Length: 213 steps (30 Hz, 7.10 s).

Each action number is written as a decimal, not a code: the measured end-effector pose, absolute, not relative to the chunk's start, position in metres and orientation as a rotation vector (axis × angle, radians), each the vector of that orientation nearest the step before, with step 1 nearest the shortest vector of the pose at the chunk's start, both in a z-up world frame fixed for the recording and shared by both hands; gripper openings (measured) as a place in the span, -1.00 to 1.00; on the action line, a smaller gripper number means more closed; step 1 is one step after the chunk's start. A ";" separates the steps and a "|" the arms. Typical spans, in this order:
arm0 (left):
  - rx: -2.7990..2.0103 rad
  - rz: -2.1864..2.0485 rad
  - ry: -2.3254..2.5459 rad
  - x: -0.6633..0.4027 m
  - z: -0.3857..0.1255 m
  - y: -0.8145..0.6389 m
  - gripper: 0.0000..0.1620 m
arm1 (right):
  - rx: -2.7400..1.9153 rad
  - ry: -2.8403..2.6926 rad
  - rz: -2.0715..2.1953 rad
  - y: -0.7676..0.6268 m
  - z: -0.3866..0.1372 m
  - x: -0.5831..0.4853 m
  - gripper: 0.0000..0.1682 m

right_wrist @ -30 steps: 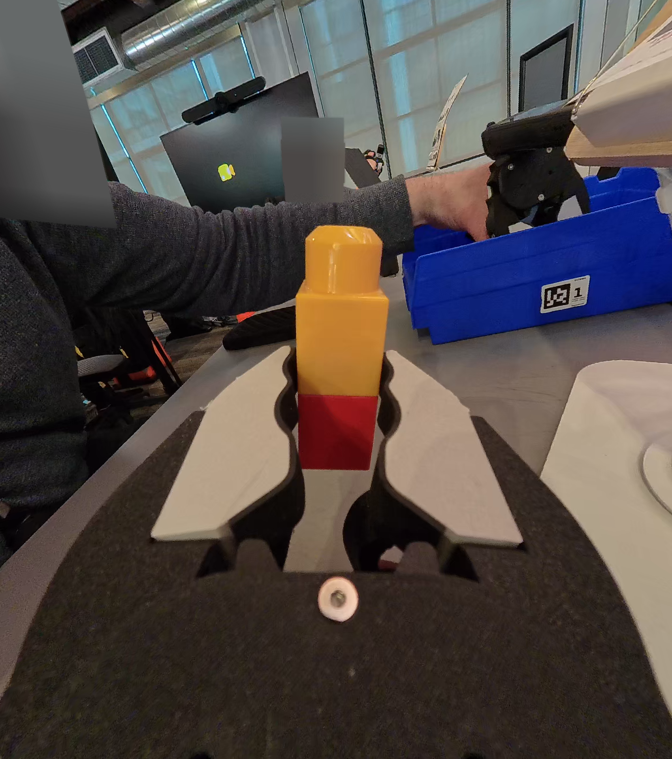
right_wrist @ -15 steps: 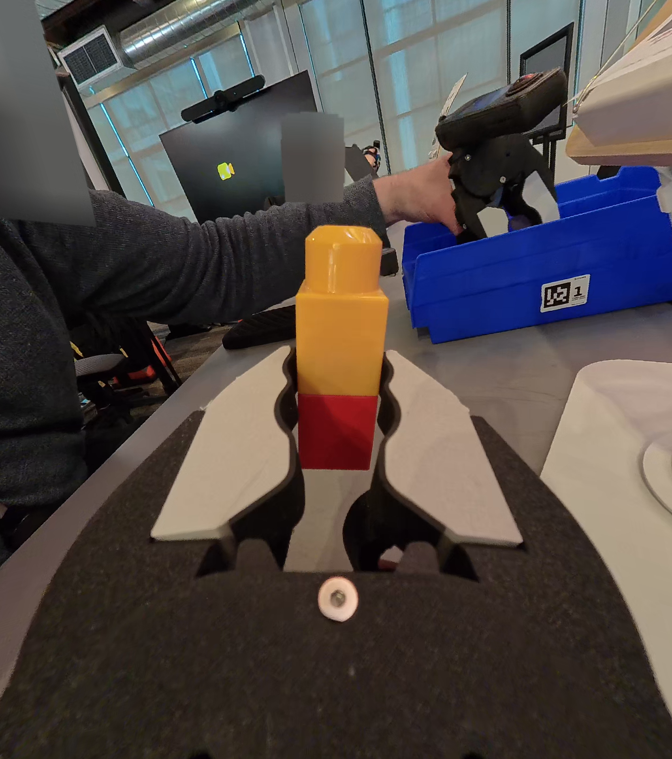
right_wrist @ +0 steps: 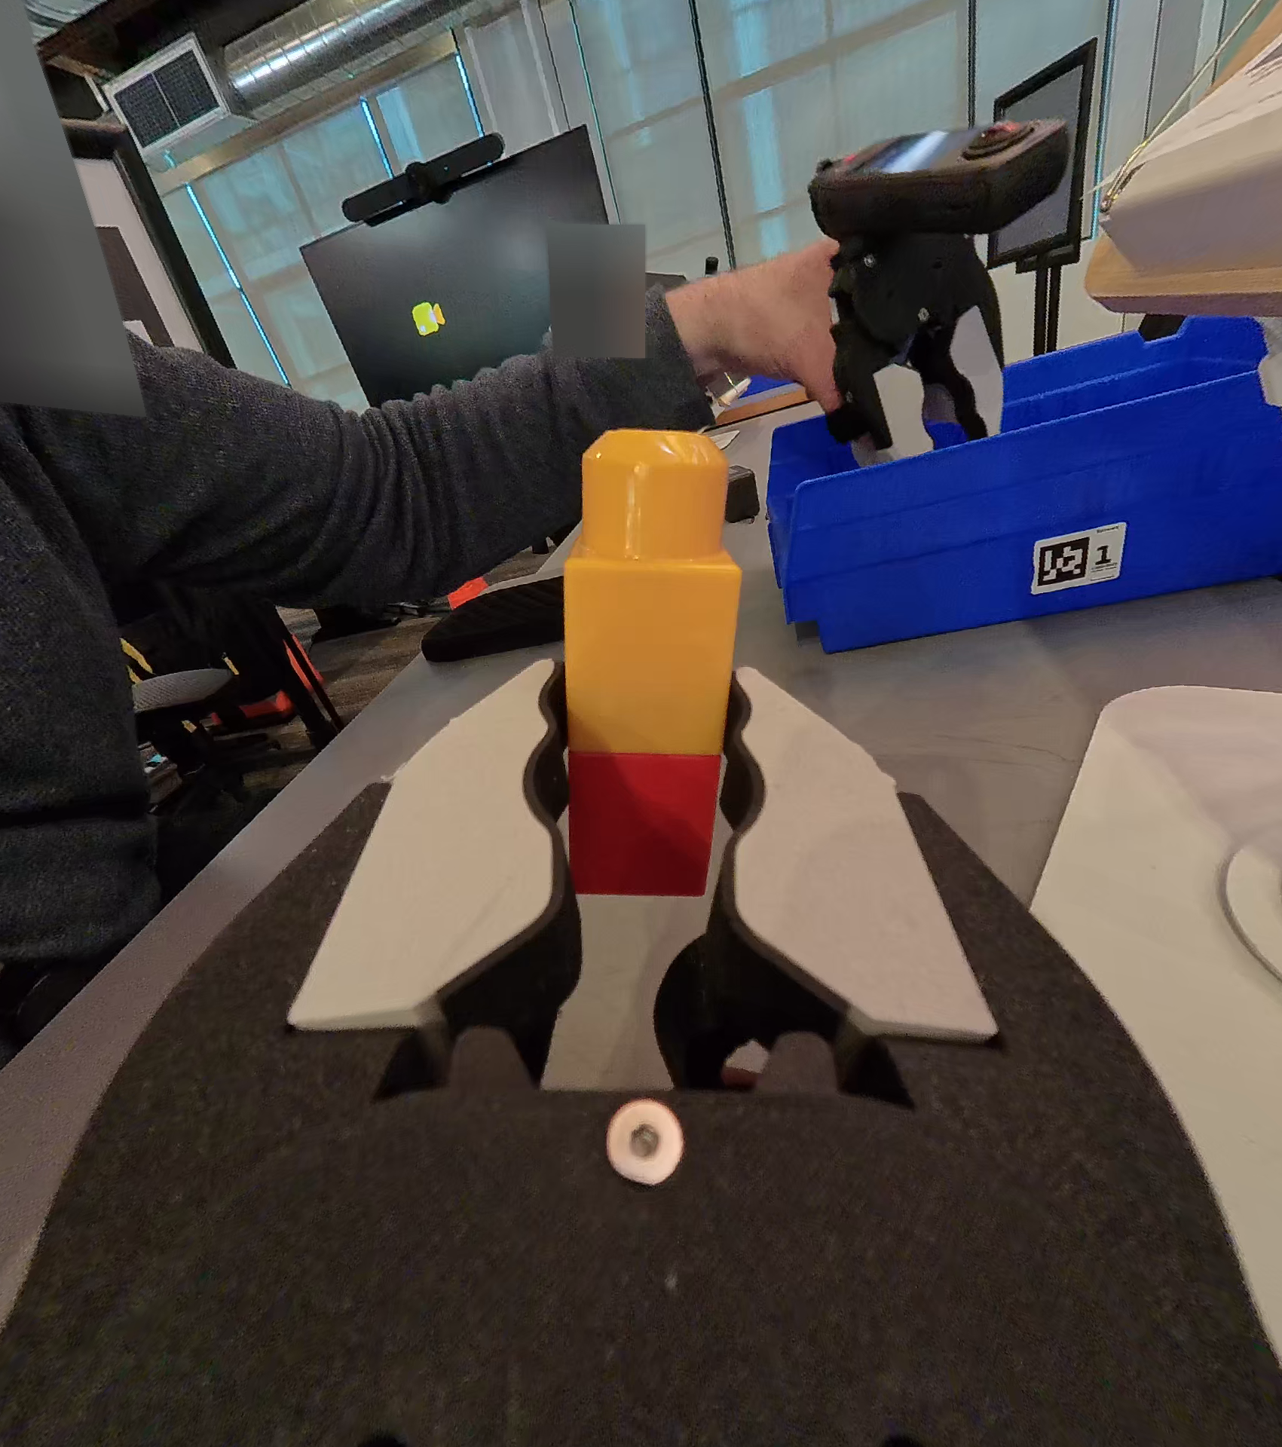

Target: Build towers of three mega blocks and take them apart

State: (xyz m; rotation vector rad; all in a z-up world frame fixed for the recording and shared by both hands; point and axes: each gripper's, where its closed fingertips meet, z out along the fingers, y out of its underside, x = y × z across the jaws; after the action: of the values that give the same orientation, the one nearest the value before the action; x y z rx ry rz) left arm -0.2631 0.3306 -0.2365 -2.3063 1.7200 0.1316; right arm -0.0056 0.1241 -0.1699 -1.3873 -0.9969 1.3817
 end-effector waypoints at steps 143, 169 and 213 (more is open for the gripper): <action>-1.711 -1.020 1.379 0.000 -0.141 0.145 -0.30 | -1.517 -1.037 1.515 0.119 -0.182 -0.012 -0.57; -1.671 -1.261 1.231 0.004 -0.141 0.141 -0.53 | -1.501 -1.048 1.526 0.117 -0.181 -0.011 -0.58; -1.898 -1.356 1.393 0.031 -0.224 0.099 -0.55 | -1.373 -0.854 1.661 0.133 -0.158 0.008 -0.58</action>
State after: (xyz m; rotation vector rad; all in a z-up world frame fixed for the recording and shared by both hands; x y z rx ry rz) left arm 0.0314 0.0991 -0.2244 -1.8977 1.3927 -1.3561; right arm 0.0081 0.1328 -0.1584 -1.3735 -0.8537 1.6613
